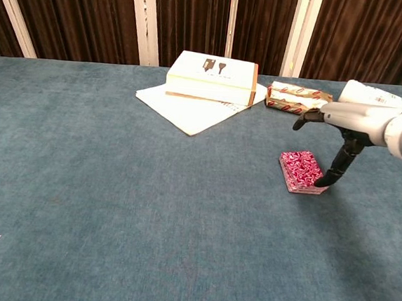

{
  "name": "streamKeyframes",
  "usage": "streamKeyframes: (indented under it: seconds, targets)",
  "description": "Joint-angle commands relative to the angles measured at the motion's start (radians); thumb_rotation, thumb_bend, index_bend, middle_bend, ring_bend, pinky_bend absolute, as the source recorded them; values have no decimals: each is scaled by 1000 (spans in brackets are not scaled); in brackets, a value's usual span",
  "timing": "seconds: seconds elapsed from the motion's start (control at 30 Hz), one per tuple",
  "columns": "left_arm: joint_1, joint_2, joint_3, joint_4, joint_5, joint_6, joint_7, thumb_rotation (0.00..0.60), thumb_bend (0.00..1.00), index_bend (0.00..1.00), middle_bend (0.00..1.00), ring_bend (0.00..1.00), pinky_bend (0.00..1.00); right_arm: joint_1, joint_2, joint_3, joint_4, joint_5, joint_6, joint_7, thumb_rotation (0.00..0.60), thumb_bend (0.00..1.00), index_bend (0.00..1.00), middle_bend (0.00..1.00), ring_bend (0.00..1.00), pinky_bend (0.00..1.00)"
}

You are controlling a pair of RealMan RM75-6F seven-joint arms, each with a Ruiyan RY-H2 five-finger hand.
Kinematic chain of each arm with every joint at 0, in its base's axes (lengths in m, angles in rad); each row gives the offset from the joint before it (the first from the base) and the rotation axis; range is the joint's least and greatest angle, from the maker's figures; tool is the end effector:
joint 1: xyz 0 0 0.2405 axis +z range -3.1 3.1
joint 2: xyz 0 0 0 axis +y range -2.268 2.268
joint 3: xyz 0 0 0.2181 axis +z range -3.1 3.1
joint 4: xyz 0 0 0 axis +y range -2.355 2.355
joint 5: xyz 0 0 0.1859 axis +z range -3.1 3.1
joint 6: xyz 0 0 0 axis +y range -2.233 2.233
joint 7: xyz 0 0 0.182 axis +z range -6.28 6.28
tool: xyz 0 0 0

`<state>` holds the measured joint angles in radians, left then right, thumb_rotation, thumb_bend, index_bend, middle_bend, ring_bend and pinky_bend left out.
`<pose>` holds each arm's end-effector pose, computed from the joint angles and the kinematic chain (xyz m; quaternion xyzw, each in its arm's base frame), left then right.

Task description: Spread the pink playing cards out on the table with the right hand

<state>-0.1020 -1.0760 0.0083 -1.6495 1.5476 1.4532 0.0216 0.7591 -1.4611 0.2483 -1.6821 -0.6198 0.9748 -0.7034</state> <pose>-0.2606 0.2066 0.1549 -0.6335 -0.3890 -0.3665 0.5595 -0.1343 -0.3460 0.0066 0.7103 -0.4565 0.2647 0.4659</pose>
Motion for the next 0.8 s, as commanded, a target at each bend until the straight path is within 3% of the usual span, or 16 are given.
streamKeyframes:
  seconds: [0.03, 0.8]
  targets:
    - [-1, 1, 0, -2, -4, -5, -1, 600, 0, 0, 0, 0, 0, 28, -24, 4, 19, 44, 19, -29, 600, 102, 220, 38, 0, 0]
    - [-5, 8, 2, -10, -7, -18, -9, 600, 0, 0, 0, 0, 0, 113, -101, -4, 101, 247, 89, -101, 600, 102, 228, 42, 0, 0]
